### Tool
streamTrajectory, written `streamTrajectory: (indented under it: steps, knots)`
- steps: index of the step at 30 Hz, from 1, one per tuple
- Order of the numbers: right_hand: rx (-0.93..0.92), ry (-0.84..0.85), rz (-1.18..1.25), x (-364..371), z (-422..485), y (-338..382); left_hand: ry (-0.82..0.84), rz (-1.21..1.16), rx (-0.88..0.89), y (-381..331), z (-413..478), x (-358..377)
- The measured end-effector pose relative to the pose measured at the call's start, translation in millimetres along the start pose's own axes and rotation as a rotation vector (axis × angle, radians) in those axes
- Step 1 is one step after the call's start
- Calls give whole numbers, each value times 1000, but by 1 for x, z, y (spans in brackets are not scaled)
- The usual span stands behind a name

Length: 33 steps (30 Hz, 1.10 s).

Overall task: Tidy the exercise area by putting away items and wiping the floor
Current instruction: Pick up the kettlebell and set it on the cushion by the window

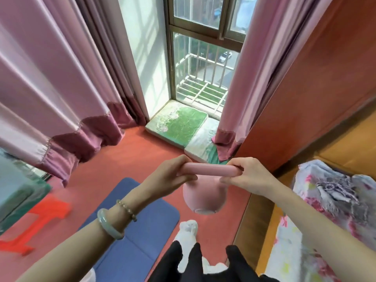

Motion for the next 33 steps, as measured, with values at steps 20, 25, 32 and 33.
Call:
streamTrajectory:
  steps: [20, 25, 32, 33]
  knots:
    - [-43, 166, 28, -21, 382, 38, -14, -83, -277, 218, 270, -142]
    - [-57, 192, -21, -15, 467, 48, -21, -88, -333, 274, 321, -173]
    - [-61, 188, -39, -7, 613, 68, 46, -34, -404, 363, 419, -233]
    - [-72, 192, -44, -6, 618, 72, 55, -34, -408, 364, 423, -237]
Point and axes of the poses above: each hand's wrist, its own z-axis towards the middle knuckle, its own x-axis out of the palm, y = z × x, the point moved 9 cm from there along z, towards the middle knuckle, and after that the axes turned 5 degrees about z, right-handed, at the moved point
